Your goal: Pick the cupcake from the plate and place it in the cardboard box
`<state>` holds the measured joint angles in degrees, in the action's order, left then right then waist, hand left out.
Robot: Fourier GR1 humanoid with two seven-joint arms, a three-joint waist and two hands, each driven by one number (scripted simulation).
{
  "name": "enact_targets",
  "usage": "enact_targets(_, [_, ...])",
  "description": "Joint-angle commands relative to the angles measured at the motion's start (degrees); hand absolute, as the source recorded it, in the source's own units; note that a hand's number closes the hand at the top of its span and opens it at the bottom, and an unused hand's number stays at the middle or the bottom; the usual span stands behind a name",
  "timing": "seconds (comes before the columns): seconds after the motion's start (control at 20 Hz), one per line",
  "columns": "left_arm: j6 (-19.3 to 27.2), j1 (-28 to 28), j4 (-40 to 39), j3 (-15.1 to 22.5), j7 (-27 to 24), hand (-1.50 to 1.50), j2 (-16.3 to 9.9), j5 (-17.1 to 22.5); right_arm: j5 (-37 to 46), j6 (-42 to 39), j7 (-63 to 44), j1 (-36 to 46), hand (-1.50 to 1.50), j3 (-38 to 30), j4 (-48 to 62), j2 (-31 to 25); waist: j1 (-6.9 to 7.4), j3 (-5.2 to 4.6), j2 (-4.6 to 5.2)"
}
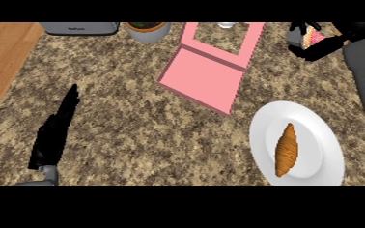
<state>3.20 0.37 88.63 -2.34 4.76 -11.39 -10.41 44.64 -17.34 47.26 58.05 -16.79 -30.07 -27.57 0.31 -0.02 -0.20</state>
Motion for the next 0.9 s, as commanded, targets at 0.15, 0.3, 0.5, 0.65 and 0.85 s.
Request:
enact_targets(0.15, [0.14,-1.02,1.97,0.12,3.71,0.0,0.65,-0.43,-2.68,-3.93,-12.33,4.34,1.5,1.95,-8.32,8.3,-0.28,-0.01,-0.08])
enact_targets(0.3, [-0.62,0.52,0.52,-0.55,-0.49,0.0,0.43,-0.03,-2.76,-3.27,-17.09,4.0,1.5,3.23,-11.68,11.35,-0.12,-0.01,0.0])
enact_targets(0.5, [0.19,-2.39,-0.02,0.37,2.07,0.0,1.31,-1.43,-0.15,-0.46,-19.0,5.94,1.5,5.93,-7.87,14.49,0.4,0.01,0.35])
enact_targets(0.65, [-0.27,0.29,1.76,0.83,1.3,0.0,1.46,-1.61,0.42,0.58,-23.17,7.74,1.5,7.01,-6.83,18.15,0.58,0.0,0.34])
enact_targets(0.85, [-1.55,-1.77,-4.08,-1.95,-2.89,0.0,-0.08,-0.3,2.11,1.14,-25.16,9.88,1.5,8.64,-2.95,20.08,0.73,-0.02,0.56])
